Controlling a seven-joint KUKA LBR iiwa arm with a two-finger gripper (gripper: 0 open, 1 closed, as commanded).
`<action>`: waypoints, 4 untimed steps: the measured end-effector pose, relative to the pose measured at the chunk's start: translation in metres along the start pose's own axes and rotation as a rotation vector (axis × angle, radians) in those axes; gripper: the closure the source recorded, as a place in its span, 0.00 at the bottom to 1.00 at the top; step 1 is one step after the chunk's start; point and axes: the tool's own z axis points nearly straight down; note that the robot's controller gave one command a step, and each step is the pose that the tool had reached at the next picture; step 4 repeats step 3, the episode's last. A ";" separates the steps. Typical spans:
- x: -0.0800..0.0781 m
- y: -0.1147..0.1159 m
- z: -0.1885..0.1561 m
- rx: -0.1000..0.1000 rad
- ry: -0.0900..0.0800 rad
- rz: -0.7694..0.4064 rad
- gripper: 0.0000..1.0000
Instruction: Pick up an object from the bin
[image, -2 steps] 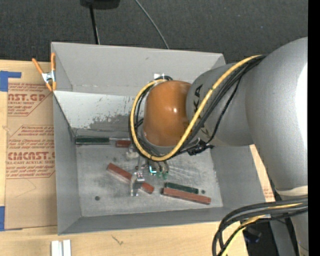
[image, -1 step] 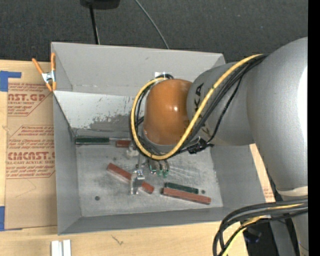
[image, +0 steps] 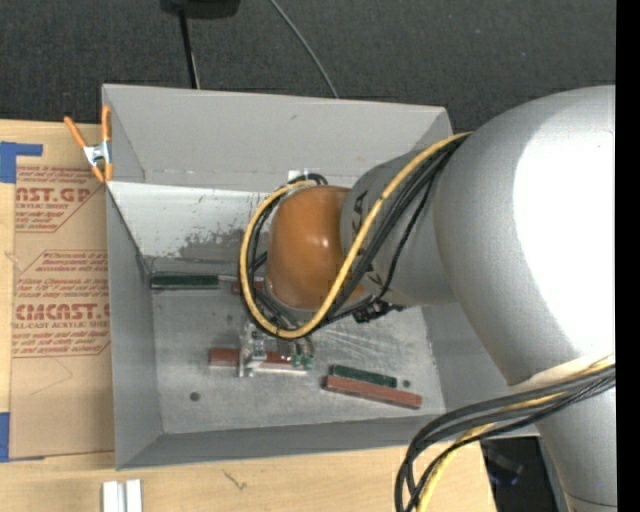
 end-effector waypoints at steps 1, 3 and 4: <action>0.000 0.000 0.000 0.000 0.000 0.000 1.00; 0.021 0.009 -0.140 0.005 0.016 -0.012 1.00; 0.021 0.009 -0.140 0.005 0.016 -0.012 1.00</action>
Offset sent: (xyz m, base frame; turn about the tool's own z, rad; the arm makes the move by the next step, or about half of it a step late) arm 0.0081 0.0018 0.0687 0.0139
